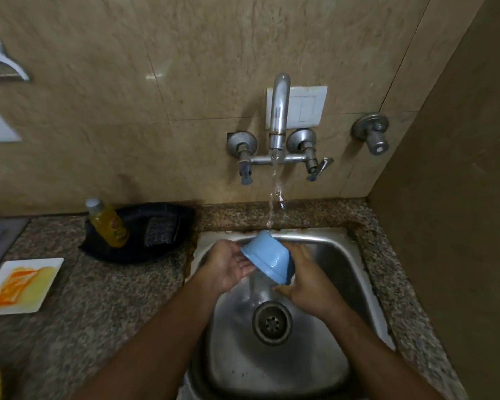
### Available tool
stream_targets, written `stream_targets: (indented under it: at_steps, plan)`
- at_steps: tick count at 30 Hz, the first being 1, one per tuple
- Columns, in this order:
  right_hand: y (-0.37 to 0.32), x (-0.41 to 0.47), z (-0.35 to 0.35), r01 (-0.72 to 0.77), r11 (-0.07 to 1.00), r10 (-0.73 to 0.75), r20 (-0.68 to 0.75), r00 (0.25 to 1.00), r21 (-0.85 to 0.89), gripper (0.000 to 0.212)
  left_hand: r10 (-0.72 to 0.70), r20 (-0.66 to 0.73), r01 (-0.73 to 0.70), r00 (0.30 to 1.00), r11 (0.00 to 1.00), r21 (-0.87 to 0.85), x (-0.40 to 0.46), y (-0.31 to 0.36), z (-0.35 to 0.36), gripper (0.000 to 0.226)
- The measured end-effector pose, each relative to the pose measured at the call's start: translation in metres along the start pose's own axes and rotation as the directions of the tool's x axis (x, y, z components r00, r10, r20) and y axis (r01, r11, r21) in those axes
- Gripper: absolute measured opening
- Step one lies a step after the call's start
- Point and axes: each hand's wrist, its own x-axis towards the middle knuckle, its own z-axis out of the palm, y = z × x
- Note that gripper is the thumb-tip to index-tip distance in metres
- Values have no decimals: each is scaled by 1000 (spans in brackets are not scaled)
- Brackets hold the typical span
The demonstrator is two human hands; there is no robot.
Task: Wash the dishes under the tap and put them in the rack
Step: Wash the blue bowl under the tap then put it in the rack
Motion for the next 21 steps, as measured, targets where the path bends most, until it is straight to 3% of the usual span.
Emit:
stream_targets:
  at_steps: [3, 8, 13, 17, 19, 21]
  plan:
    - [0, -7, 3, 25, 990, -33, -52, 998, -136, 89, -15, -10, 14, 1000, 985, -171, -1, 1, 3, 32]
    - [3, -8, 2, 58, 978, -73, -69, 995, -201, 87, -28, 75, 37, 997, 993, -112, -4, 2, 15, 24]
    - [12, 9, -9, 30, 991, -11, -142, 990, 132, 53, 68, 21, -67, 997, 996, -53, 8, 8, 25, 29]
    - [6, 42, -11, -135, 911, 210, -158, 965, 389, 48, 154, -16, -153, 988, 988, 33, 13, 16, 39, 30]
    - [2, 56, -12, -210, 934, 268, -179, 947, 290, 54, 185, -42, -184, 982, 983, 14, 10, 20, 46, 32]
    - [-11, 62, -4, -159, 987, 157, -198, 968, 9, 60, 210, -107, -211, 972, 977, 1, 14, 24, 48, 34]
